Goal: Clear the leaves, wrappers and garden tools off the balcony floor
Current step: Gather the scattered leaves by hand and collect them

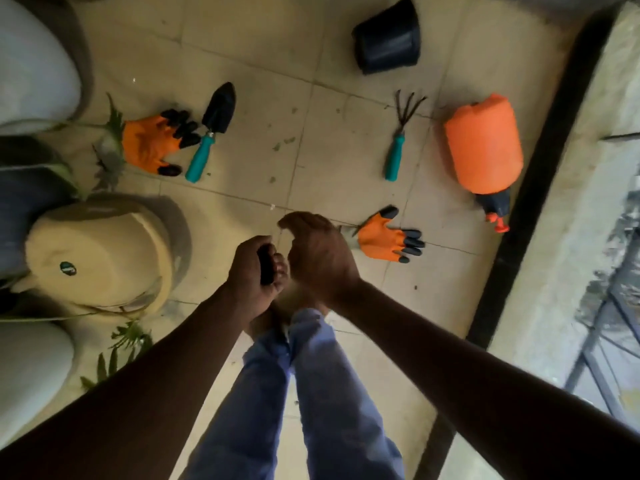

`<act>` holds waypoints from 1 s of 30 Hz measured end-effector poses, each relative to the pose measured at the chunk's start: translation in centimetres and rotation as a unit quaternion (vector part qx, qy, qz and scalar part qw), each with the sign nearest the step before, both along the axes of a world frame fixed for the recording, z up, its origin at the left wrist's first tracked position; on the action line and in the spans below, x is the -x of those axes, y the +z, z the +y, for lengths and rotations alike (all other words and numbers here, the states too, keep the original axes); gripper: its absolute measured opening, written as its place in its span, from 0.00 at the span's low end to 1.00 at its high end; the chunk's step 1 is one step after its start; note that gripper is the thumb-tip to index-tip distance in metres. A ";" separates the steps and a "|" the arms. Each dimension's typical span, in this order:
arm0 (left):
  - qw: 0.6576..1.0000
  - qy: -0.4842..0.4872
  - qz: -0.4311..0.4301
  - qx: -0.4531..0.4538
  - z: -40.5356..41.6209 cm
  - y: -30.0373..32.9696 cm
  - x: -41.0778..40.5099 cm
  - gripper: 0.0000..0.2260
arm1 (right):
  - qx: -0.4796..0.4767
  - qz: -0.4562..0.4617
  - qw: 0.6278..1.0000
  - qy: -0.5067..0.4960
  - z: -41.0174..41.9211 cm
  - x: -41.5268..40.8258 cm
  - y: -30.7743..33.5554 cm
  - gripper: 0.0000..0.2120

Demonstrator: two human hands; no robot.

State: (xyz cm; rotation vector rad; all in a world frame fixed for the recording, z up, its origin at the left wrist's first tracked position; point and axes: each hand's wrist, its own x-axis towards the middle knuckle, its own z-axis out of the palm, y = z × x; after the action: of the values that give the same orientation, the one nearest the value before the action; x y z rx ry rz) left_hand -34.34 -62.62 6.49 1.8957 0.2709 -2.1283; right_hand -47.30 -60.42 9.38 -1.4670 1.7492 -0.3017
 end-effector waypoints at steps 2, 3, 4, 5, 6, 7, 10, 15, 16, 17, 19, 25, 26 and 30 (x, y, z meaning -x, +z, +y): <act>1.000 0.030 0.000 -0.004 -0.3 -1.9 -1.7 0.16 | -0.024 0.033 0.999 0.017 -1.4 -0.4 -4.6 0.26; 0.999 0.044 0.000 -0.002 -0.6 -3.2 -2.7 0.17 | -0.030 0.053 0.998 0.025 -2.5 -0.5 -6.9 0.27; 0.998 0.057 0.002 0.002 -0.7 -4.5 -3.7 0.17 | -0.027 0.072 0.996 0.038 -3.6 -0.6 -9.3 0.28; 0.998 0.062 0.002 0.002 -0.7 -5.7 -4.4 0.17 | -0.024 0.100 0.993 0.055 -4.9 -0.5 -11.5 0.30; 0.998 0.066 0.007 0.000 -0.7 -6.6 -5.0 0.17 | -0.017 0.120 0.991 0.065 -6.2 -0.3 -13.7 0.31; 0.998 0.068 0.008 0.001 -0.8 -7.6 -5.5 0.17 | -0.024 0.136 0.988 0.074 -7.6 -0.1 -15.5 0.33; 0.997 0.076 0.011 0.007 -1.0 -10.1 -7.2 0.17 | -0.021 0.183 0.980 0.079 -11.2 0.5 -19.9 0.34; 0.995 0.104 -0.001 -0.003 -0.5 -12.4 -8.4 0.17 | -0.020 0.213 0.966 0.146 -13.0 0.6 -22.8 0.33; 0.994 0.110 -0.001 -0.004 -0.4 -12.5 -8.6 0.17 | -0.009 0.215 0.961 0.172 -12.8 0.3 -22.9 0.33; 0.993 0.116 0.000 -0.005 -0.3 -12.7 -8.8 0.17 | 0.003 0.218 0.956 0.196 -12.5 0.0 -22.8 0.33; 0.992 0.126 0.004 -0.006 0.0 -12.7 -9.0 0.17 | 0.018 0.227 0.949 0.219 -11.9 -0.5 -22.6 0.31; 0.991 0.130 0.015 -0.016 0.5 -12.4 -9.3 0.16 | 0.026 0.242 0.941 0.236 -9.6 -2.0 -22.3 0.19; 0.991 0.130 0.016 -0.016 0.5 -12.4 -9.3 0.16 | 0.030 0.240 0.942 0.231 -9.4 -2.2 -22.4 0.17; 0.992 0.127 0.018 -0.014 0.6 -12.4 -9.4 0.16 | 0.044 0.227 0.957 0.174 -10.0 -2.7 -22.9 0.17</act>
State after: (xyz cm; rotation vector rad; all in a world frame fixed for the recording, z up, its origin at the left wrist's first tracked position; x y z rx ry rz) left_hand -24.90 -62.04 -5.89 1.7337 0.5242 -1.9986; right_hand -44.58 -70.42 -13.54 -1.9906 1.7896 0.1597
